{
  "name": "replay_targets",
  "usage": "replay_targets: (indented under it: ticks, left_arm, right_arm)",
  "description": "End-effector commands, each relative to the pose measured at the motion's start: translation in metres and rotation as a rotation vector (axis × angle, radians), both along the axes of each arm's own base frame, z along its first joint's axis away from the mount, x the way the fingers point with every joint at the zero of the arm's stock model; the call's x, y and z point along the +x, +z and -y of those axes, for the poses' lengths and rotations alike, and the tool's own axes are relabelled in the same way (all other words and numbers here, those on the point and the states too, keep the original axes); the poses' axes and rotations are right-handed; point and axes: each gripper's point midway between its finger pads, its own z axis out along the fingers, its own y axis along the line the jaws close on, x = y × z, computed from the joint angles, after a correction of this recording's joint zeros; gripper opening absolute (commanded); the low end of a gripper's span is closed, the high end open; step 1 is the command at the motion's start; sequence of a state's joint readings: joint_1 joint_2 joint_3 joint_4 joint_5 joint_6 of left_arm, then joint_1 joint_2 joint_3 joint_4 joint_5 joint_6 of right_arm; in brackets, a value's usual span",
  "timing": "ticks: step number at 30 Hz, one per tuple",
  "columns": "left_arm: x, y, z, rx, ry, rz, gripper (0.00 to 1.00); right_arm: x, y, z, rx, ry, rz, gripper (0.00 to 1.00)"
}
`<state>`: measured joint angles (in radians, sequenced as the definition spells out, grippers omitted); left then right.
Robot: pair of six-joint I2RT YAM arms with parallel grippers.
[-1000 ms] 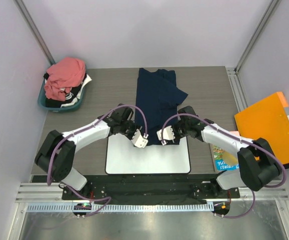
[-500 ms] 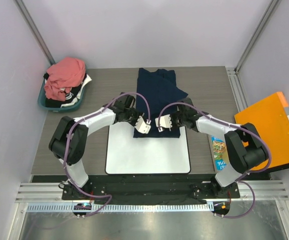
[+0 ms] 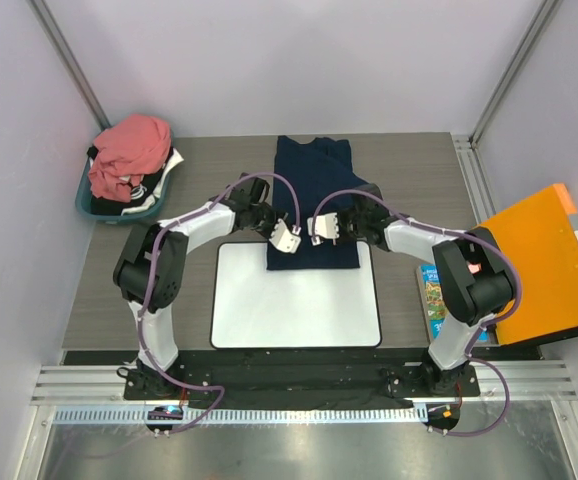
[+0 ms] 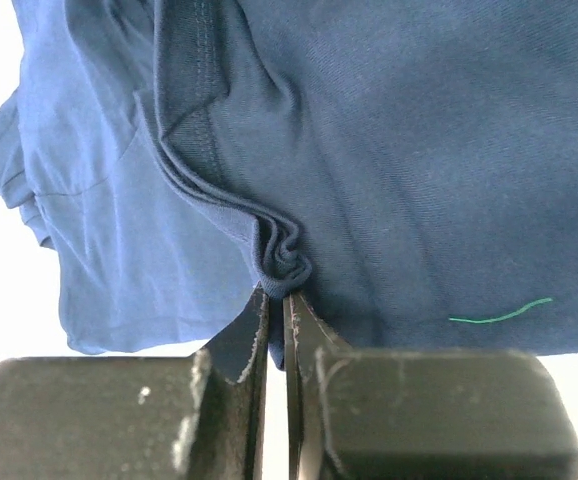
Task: Fold and stack the t-shirts
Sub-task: Fold the tshirt
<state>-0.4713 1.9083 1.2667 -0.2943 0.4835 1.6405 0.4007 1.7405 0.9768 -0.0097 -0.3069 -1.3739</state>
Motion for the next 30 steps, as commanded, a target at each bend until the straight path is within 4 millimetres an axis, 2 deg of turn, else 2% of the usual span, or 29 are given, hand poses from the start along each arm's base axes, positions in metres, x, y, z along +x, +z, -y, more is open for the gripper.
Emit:
replay_targets:
  ticks: [1,4,5,6,7,8,9,10,11,13,14,15,16,17,19,20,21,22,23,24,25,26,27,28,29,30]
  left_arm:
    - [0.023,0.018,0.011,-0.054,-0.025,0.068,0.08]
    - [0.029,0.019,0.012,-0.063,-0.020,0.083,0.11]
    - [0.032,0.020,0.011,-0.066,-0.016,0.088,0.12]
    - [0.033,0.020,0.012,-0.069,-0.014,0.095,0.13]
    - [0.036,0.021,0.011,-0.072,0.000,0.101,0.13]
    - [0.038,0.019,0.009,-0.074,0.014,0.103,0.15]
    - [0.042,0.024,0.010,-0.088,0.024,0.126,0.22]
    - [0.044,0.023,0.007,-0.096,0.054,0.122,0.27]
    - [0.047,0.025,0.006,-0.104,0.063,0.135,0.50]
    - [0.051,0.030,0.005,-0.126,0.084,0.167,0.68]
    - [0.053,0.030,0.002,-0.126,0.100,0.178,0.99]
    - [0.062,0.041,0.003,-0.157,0.116,0.236,1.00]
    - [0.062,0.039,-0.001,-0.163,0.146,0.243,1.00]
    - [0.071,0.052,0.000,-0.194,0.162,0.306,1.00]
    - [0.077,0.057,-0.003,-0.224,0.206,0.349,1.00]
    - [0.086,0.072,-0.006,-0.258,0.253,0.400,1.00]
    - [0.087,0.075,-0.008,-0.267,0.269,0.411,1.00]
    - [0.087,0.085,-0.011,-0.277,0.282,0.425,1.00]
    - [0.085,0.087,-0.014,-0.276,0.292,0.417,1.00]
    - [0.081,0.088,-0.016,-0.272,0.293,0.404,1.00]
    - [0.072,0.095,-0.019,-0.265,0.290,0.383,1.00]
    - [0.063,0.098,-0.018,-0.272,0.273,0.357,1.00]
    - [0.051,0.091,-0.020,-0.259,0.256,0.315,1.00]
    - [0.034,0.094,-0.023,-0.243,0.241,0.265,1.00]
    - [0.019,0.091,-0.020,-0.237,0.186,0.230,1.00]
    - [0.004,0.076,-0.023,-0.220,0.169,0.180,1.00]
  right_arm:
    - [0.032,0.029,-0.001,0.051,-0.056,0.121,0.01]
    - [0.041,0.030,0.004,0.056,-0.113,0.165,0.29]
    - [0.048,0.036,0.006,0.064,-0.132,0.203,0.32]
    - [0.049,0.031,0.009,0.056,-0.152,0.216,0.33]
    - [0.055,0.031,0.020,0.042,-0.230,0.248,0.34]
    - [0.067,0.051,0.021,0.086,-0.273,0.350,0.45]
    - [0.068,0.043,0.025,0.080,-0.304,0.369,0.51]
    - [0.073,0.049,0.038,0.067,-0.390,0.417,0.63]
    - [0.079,0.061,0.040,0.098,-0.418,0.474,0.66]
    - [0.082,0.061,0.044,0.093,-0.454,0.490,0.66]
    - [0.085,0.066,0.049,0.109,-0.497,0.506,0.66]
    - [0.087,0.067,0.050,0.111,-0.516,0.506,0.67]
    - [0.088,0.064,0.054,0.097,-0.549,0.499,0.66]
    - [0.090,0.068,0.055,0.111,-0.570,0.495,0.67]
    - [0.091,0.069,0.057,0.120,-0.600,0.483,0.66]
    - [0.093,0.073,0.056,0.137,-0.612,0.478,0.66]
    - [0.093,0.077,0.057,0.150,-0.620,0.477,0.66]
    - [0.090,0.073,0.057,0.136,-0.617,0.447,0.66]
    - [0.089,0.085,0.053,0.170,-0.608,0.438,0.66]
    - [0.087,0.089,0.050,0.186,-0.596,0.421,0.66]
    - [0.077,0.074,0.051,0.143,-0.575,0.336,0.65]
    - [0.070,0.088,0.038,0.196,-0.506,0.293,0.64]
    - [0.051,0.067,0.037,0.142,-0.462,0.166,0.63]
    - [0.038,0.063,0.032,0.134,-0.397,0.108,0.61]
    - [0.025,0.069,0.023,0.164,-0.331,0.074,0.61]
    - [-0.002,0.047,0.025,0.088,-0.258,-0.033,0.60]
